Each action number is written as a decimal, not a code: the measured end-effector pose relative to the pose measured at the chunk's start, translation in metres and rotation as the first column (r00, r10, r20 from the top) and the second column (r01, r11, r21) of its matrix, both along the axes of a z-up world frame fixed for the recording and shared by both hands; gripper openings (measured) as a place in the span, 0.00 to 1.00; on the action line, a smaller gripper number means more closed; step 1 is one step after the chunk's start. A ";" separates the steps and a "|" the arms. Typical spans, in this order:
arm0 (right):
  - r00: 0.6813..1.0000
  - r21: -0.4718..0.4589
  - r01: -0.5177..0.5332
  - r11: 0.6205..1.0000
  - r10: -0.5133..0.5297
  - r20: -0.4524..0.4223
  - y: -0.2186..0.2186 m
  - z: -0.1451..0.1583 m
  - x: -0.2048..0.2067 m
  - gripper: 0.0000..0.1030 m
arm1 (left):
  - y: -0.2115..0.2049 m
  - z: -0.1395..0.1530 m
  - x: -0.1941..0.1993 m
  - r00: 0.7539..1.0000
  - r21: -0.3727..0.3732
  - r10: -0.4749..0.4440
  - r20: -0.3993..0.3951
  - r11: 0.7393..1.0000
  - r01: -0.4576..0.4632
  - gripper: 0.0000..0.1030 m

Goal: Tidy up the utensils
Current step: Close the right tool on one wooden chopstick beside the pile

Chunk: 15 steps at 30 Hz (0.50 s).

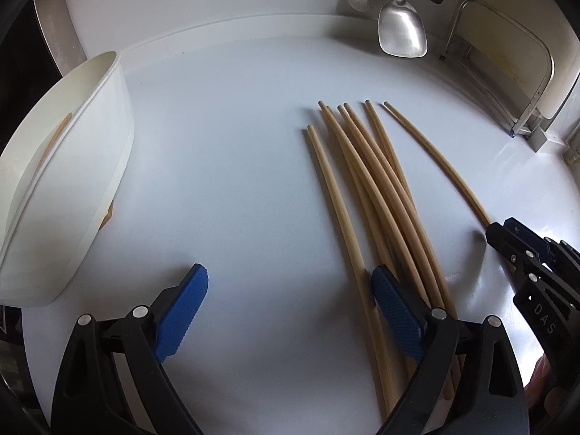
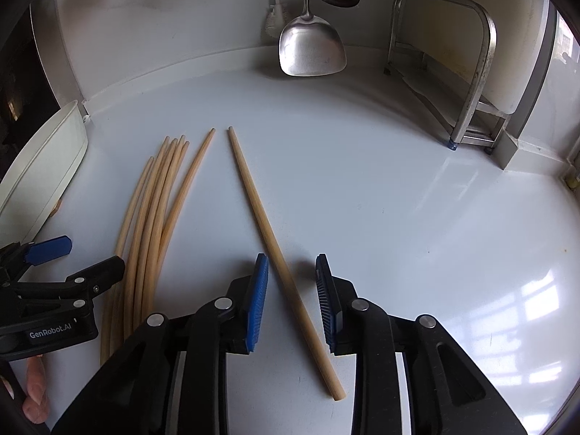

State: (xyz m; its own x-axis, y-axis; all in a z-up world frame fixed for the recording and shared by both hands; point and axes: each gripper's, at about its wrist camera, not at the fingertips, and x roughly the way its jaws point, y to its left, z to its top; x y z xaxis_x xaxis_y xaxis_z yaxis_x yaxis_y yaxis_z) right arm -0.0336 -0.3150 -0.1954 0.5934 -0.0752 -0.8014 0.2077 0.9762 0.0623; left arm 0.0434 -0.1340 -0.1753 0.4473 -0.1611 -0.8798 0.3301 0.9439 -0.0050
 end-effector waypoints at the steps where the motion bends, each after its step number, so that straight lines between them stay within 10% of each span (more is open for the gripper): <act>1: 1.000 0.000 -0.001 1.000 0.001 0.002 0.000 0.000 0.000 0.28 | 0.002 0.000 0.000 1.000 -0.004 0.004 -0.003 1.000 -0.004 0.88; 15: 0.995 -0.056 -0.099 0.993 0.099 -0.005 0.005 -0.002 0.010 0.30 | 0.024 -0.002 0.005 0.996 0.001 0.085 0.007 0.996 -0.085 0.92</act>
